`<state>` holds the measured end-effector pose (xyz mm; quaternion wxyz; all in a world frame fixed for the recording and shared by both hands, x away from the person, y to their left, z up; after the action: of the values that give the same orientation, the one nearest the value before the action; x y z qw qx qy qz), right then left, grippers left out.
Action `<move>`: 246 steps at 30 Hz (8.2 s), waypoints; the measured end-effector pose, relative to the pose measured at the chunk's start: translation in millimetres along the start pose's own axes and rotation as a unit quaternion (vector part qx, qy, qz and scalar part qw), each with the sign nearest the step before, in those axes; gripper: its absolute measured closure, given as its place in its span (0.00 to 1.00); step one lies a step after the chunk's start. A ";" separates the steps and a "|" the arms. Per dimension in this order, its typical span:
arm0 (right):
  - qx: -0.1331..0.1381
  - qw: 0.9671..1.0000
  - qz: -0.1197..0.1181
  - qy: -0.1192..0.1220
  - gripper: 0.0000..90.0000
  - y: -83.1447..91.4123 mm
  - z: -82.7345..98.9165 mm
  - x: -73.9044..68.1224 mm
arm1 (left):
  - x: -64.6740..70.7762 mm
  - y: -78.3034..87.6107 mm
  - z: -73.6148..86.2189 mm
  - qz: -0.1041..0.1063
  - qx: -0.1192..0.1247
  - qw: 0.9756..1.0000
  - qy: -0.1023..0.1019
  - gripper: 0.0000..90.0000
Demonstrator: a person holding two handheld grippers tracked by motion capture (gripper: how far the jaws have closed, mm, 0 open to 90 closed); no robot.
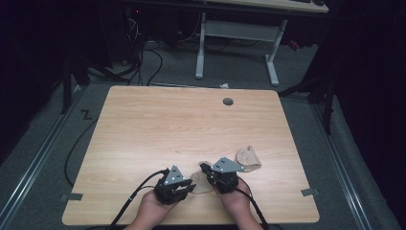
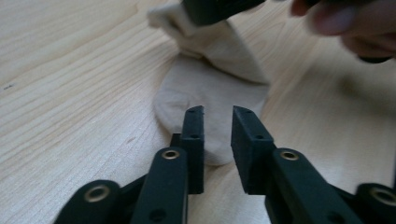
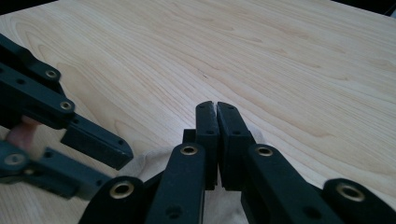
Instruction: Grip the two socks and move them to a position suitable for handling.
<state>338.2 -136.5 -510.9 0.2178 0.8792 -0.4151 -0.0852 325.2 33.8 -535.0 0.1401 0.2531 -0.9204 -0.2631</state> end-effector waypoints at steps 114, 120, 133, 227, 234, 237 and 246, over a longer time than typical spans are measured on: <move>-0.118 0.986 0.110 -0.038 1.00 11.8 47.3 99.8 | -82.6 96.6 40.7 -0.128 0.018 0.990 0.064 0.60; -0.108 0.989 0.098 -0.036 1.00 -17.1 34.2 74.7 | -81.4 95.7 40.1 -0.127 0.019 0.990 0.061 0.60; -0.102 0.993 0.061 0.000 0.91 -38.4 18.0 35.3 | -80.2 92.5 39.3 -0.123 0.018 0.991 0.058 0.60; -0.132 0.991 0.023 0.009 1.00 -51.0 13.5 29.7 | -73.9 73.8 35.5 -0.093 0.008 0.994 0.060 0.59; -0.129 0.991 0.006 0.023 1.00 -63.8 7.3 19.6 | -75.9 76.9 36.1 -0.097 0.011 0.993 0.063 0.58; -0.130 0.991 -0.002 0.034 0.99 -66.7 5.6 16.4 | -74.5 77.2 35.5 -0.097 0.013 0.993 0.062 0.58; -0.123 0.992 -0.026 0.032 0.99 -70.8 4.4 14.2 | -74.3 71.4 36.6 -0.096 0.007 0.993 0.065 0.58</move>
<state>394.9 -109.1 -546.5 0.3355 0.8582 -0.3715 -0.1132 344.7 141.3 -534.8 0.1718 0.3580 -0.8824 -0.2523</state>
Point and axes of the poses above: each handheld gripper's, and its own axes: y roughly backward along the jaws, z roughly out of its underside, x roughly to its right, the point moved 3 cm from there along -y, roughly forward along the jaws, and after that the axes turned 5 degrees about x, right-handed, at the moved point
